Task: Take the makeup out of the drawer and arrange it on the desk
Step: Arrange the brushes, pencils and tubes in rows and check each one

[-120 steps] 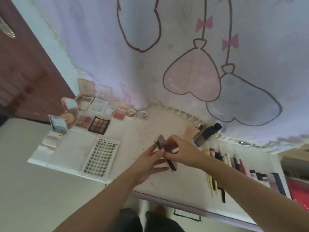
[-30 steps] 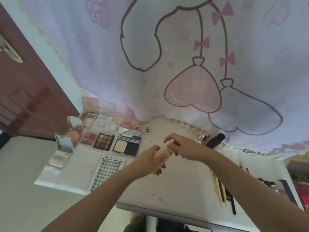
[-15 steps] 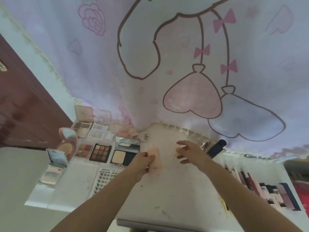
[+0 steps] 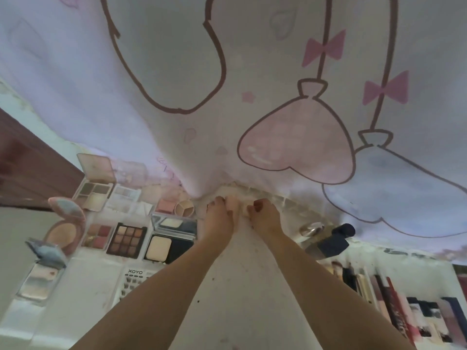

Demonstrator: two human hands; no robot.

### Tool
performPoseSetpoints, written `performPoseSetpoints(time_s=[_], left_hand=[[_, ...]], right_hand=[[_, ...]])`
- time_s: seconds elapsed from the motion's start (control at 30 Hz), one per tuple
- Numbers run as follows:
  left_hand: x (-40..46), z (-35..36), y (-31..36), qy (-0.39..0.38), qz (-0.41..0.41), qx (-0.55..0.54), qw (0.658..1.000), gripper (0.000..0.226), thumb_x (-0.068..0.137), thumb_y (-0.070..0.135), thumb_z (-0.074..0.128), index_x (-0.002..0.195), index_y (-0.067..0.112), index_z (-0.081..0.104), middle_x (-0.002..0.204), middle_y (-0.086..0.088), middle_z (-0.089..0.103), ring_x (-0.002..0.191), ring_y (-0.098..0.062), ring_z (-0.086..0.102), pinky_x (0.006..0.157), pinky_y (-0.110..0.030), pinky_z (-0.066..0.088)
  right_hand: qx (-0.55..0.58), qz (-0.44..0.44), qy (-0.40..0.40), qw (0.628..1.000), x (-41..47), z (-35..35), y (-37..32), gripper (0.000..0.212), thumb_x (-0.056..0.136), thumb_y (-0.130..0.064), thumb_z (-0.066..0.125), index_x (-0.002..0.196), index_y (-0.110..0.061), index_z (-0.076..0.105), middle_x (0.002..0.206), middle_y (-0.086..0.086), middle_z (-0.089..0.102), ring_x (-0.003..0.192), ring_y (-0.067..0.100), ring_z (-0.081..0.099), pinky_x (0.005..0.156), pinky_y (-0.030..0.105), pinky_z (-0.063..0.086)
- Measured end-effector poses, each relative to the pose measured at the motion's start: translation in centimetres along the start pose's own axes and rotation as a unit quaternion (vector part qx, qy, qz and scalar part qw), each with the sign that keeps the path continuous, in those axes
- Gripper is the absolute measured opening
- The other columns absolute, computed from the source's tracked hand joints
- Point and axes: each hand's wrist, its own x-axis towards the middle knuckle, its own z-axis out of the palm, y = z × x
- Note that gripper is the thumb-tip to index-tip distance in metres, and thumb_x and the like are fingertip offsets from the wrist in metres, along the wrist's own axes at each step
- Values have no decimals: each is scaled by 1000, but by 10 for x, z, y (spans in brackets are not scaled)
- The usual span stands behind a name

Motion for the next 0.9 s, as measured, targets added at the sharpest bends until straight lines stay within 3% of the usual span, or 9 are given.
performPoseSetpoints(time_s=[0.17, 0.33, 0.4, 0.5, 0.6, 0.67, 0.77, 0.83, 0.9], left_hand=[[-12, -7, 7, -15, -15, -58, 998, 39, 95, 7, 41, 134, 7, 37, 130, -13, 44, 106, -26, 51, 80, -28, 40], [-35, -10, 30, -5, 6, -100, 995, 50, 90, -4, 41, 136, 11, 35, 142, -8, 32, 122, -26, 42, 96, -34, 44], [-45, -2, 45, -6, 66, -110, 992, 52, 90, -1, 42, 139, 14, 35, 142, -5, 33, 126, -24, 39, 102, -38, 39], [-59, 23, 71, -108, 165, -111, 974, 52, 93, 10, 45, 143, 17, 32, 143, -2, 37, 130, -19, 37, 106, -31, 32], [-62, 49, 89, -207, 168, -118, 957, 51, 91, 18, 50, 141, 18, 36, 140, -4, 42, 127, -21, 41, 103, -33, 36], [-59, 59, 98, -223, 144, -158, 951, 41, 91, 23, 53, 130, 16, 46, 129, -6, 52, 115, -21, 51, 95, -33, 42], [-55, 56, 100, -217, 88, -246, 940, 30, 87, 29, 61, 114, 19, 52, 106, 4, 60, 92, -11, 53, 76, -21, 39], [-56, 45, 91, -187, 91, -273, 939, 23, 86, 31, 64, 103, 25, 50, 87, 14, 55, 78, -4, 51, 62, -11, 34], [-62, 28, 79, -136, 115, -263, 948, 24, 85, 32, 64, 100, 28, 46, 74, 14, 49, 65, 0, 47, 55, -10, 34]], right_hand=[[-40, -38, -25, 998, -13, -12, -12, 34, 93, -18, 52, 126, -7, 49, 123, 14, 52, 104, 28, 57, 93, 36, 47], [-188, -190, -56, 962, -38, -83, -29, 25, 93, -18, 50, 117, -14, 58, 114, 6, 59, 99, 21, 58, 81, 26, 43], [-309, -202, -83, 926, -44, -119, -30, 27, 94, -20, 48, 120, -18, 55, 115, 5, 58, 100, 23, 57, 82, 31, 45], [-497, -174, -134, 839, -48, -151, -25, 31, 90, -23, 52, 122, -20, 52, 117, 5, 56, 104, 25, 55, 87, 36, 40], [-566, -198, -156, 785, -52, -150, -14, 17, 90, -16, 51, 104, -14, 59, 101, 5, 60, 89, 24, 56, 81, 36, 39], [-552, -221, -153, 789, -51, -145, -8, 11, 90, -13, 50, 91, -12, 61, 94, 7, 64, 76, 21, 54, 70, 31, 38], [-498, -237, -140, 822, -47, -146, -10, 18, 92, -19, 48, 95, -9, 63, 95, 7, 63, 82, 23, 60, 71, 32, 44], [-416, -244, -144, 864, -48, -150, -16, 19, 93, -21, 48, 99, -11, 63, 92, 3, 58, 87, 23, 59, 72, 31, 44], [-312, -250, -144, 905, -53, -153, -25, 20, 95, -32, 47, 94, -16, 60, 87, -1, 54, 84, 20, 56, 72, 31, 43]])
